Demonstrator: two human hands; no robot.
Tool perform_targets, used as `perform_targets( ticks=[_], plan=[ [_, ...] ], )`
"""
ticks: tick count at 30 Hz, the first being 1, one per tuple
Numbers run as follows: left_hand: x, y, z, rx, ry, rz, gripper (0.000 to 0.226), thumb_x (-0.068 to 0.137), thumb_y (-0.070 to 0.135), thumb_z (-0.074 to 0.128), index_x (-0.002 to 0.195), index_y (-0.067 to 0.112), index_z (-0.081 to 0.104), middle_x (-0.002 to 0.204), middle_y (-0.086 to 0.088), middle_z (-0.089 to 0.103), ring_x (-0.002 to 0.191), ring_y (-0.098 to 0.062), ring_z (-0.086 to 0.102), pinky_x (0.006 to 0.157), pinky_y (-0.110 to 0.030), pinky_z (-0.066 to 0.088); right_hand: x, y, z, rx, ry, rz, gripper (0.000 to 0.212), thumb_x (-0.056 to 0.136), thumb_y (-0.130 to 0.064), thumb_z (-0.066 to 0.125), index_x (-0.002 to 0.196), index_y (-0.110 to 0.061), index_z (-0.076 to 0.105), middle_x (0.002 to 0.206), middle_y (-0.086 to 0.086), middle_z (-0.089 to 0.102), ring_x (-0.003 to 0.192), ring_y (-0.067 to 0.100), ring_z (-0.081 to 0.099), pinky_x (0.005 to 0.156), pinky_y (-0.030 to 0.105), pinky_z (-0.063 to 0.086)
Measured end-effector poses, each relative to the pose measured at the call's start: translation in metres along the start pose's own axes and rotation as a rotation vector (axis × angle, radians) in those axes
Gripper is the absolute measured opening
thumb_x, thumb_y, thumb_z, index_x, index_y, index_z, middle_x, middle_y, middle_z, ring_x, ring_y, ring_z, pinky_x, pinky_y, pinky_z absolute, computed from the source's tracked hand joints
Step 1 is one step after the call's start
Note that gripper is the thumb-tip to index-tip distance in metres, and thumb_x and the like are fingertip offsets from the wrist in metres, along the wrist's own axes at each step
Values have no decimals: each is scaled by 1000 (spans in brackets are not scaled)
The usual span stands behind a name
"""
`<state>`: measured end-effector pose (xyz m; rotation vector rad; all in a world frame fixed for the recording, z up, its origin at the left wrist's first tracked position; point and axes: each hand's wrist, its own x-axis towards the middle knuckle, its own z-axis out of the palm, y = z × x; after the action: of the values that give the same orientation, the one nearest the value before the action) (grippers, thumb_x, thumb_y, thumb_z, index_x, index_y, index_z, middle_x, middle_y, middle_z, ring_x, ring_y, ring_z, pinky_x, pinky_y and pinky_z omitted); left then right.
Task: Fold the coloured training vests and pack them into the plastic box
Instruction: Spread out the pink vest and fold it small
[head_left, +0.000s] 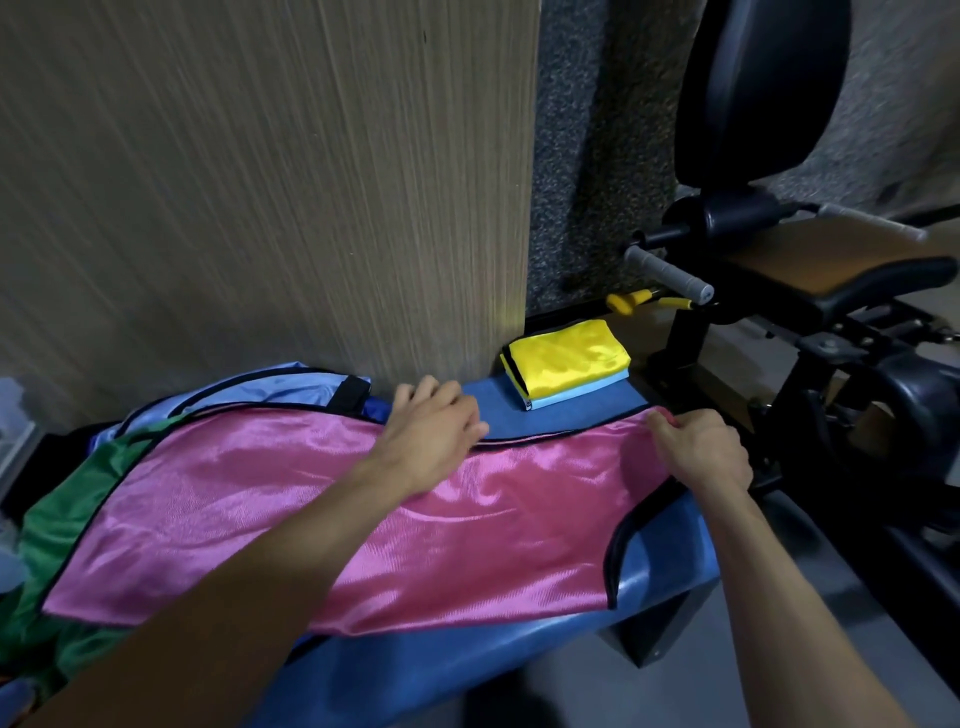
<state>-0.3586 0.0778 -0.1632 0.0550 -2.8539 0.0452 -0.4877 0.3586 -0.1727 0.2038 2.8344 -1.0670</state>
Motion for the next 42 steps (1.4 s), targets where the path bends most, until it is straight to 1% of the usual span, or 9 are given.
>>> perform_targets(
  ticks=[4,11,16,18,21,26,30,34,42],
  plan=[
    [7,13,5,89,-50,135,27,96,54,54,102,30,65,106,11,55,110,-18,44,98,-39,29,-2,-1,1,-21,10,-2,49,91,-58,55,94,-13,73,104,18,68,97,40,64,83,42,49],
    [28,20,-10,-167,-297,-96,43,109,40,28,85,23,59,106,3,53,110,-19,38,92,-40,25,-3,-1,-6,-30,11,-44,33,90,-51,61,87,-19,69,96,14,66,90,37,61,76,37,45],
    [40,22,-7,14,-470,-97,50,106,49,32,78,22,63,99,0,51,101,-20,35,95,-45,26,-5,-3,-12,40,40,-69,43,92,-55,57,77,-16,66,94,15,68,92,39,63,80,41,49],
    [39,24,-4,78,-436,-84,46,105,50,33,89,23,67,107,-2,54,108,-23,40,97,-46,28,-5,-4,-13,66,59,-76,45,93,-55,55,77,-14,67,92,14,68,90,39,64,80,41,49],
    [33,29,2,144,-329,-47,31,102,47,42,110,23,59,121,-2,52,117,-27,44,98,-46,31,-3,0,-10,-101,8,-28,45,91,-56,58,105,-16,70,112,15,66,106,40,62,86,41,46],
    [12,58,3,-17,43,208,24,90,20,63,112,26,61,113,3,54,106,-25,51,86,-39,40,-4,0,-14,-233,-33,-17,56,92,-62,58,122,-15,63,127,16,60,117,39,58,92,41,45],
    [-14,110,-19,-348,-105,473,28,100,45,55,125,33,59,118,10,49,107,-10,42,92,-29,39,0,0,-19,-211,-88,4,62,87,-68,62,119,-14,62,125,14,61,115,38,59,90,41,47],
    [-25,144,-26,-189,-153,758,34,94,56,58,108,26,64,109,8,55,100,-15,43,84,-33,39,4,7,-18,-186,-148,13,67,80,-70,67,115,-13,62,119,14,64,109,36,62,88,39,51],
    [-36,151,-32,105,-66,860,41,90,61,56,105,24,64,93,9,62,93,-17,46,80,-33,31,7,14,-23,-63,-224,15,67,76,-64,77,108,-7,63,109,15,65,103,35,63,81,35,49]
  ],
)
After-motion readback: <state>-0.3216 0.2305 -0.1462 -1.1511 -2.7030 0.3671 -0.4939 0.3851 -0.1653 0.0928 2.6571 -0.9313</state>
